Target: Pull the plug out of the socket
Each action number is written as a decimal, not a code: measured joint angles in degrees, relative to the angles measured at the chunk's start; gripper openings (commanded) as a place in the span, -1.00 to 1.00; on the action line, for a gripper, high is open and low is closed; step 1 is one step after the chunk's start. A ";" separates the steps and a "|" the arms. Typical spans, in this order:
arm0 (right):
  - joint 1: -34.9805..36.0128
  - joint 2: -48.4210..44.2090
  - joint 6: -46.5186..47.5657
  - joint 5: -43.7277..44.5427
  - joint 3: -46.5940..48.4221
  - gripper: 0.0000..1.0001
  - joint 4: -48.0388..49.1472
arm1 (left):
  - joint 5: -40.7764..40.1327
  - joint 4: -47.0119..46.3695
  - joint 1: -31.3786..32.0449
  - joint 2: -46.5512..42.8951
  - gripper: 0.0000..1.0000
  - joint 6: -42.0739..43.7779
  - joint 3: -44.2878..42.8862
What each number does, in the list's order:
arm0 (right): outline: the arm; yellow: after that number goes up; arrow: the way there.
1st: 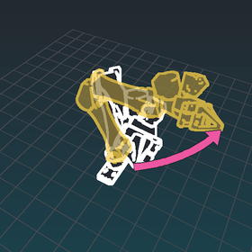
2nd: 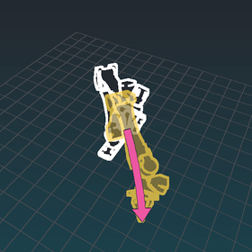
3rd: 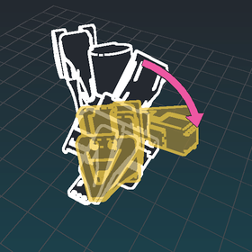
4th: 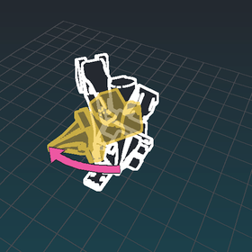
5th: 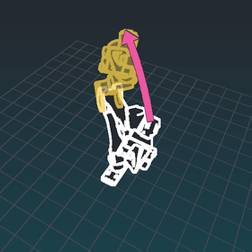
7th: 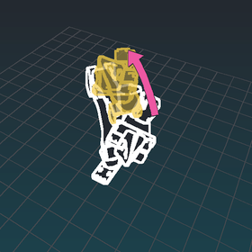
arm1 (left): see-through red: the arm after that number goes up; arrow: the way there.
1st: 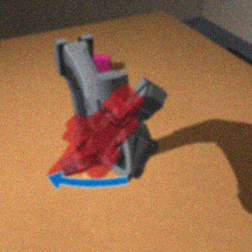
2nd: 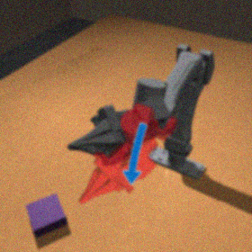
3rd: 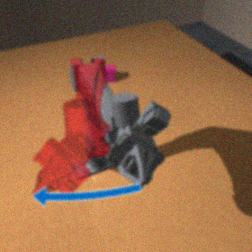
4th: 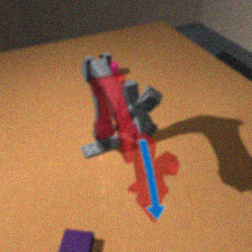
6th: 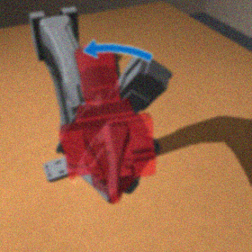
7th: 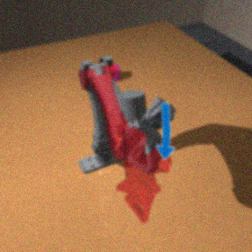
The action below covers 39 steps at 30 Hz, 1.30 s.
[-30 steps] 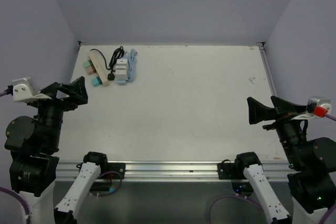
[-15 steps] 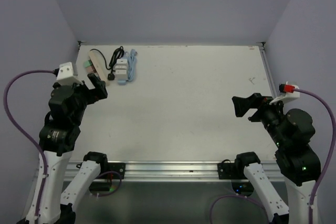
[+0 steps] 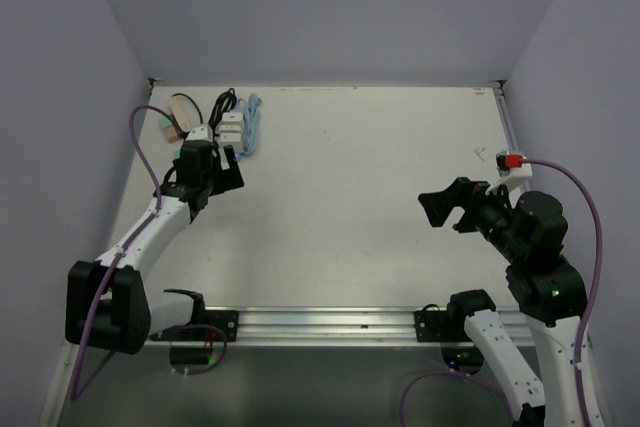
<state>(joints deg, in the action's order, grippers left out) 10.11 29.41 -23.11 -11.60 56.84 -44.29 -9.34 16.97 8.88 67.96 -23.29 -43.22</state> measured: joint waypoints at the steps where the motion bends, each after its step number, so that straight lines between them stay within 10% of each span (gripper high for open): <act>1: 0.00 0.22 0.09 -0.59 -0.17 0.98 0.35 | -0.07 -1.97 0.00 2.12 0.97 -0.35 0.00; 15: 0.00 0.15 0.24 -6.56 -3.56 0.98 4.96 | -5.20 -26.23 0.98 24.52 0.88 1.49 -1.60; 39: 0.02 2.62 4.22 -8.98 -4.50 0.98 6.23 | -6.05 -20.00 1.44 43.36 0.33 8.15 -26.47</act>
<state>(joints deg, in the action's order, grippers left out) 10.13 32.03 -18.90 -20.58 52.34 -38.06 -15.40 -3.03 10.33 111.33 -15.14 -69.69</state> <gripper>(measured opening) 0.987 0.732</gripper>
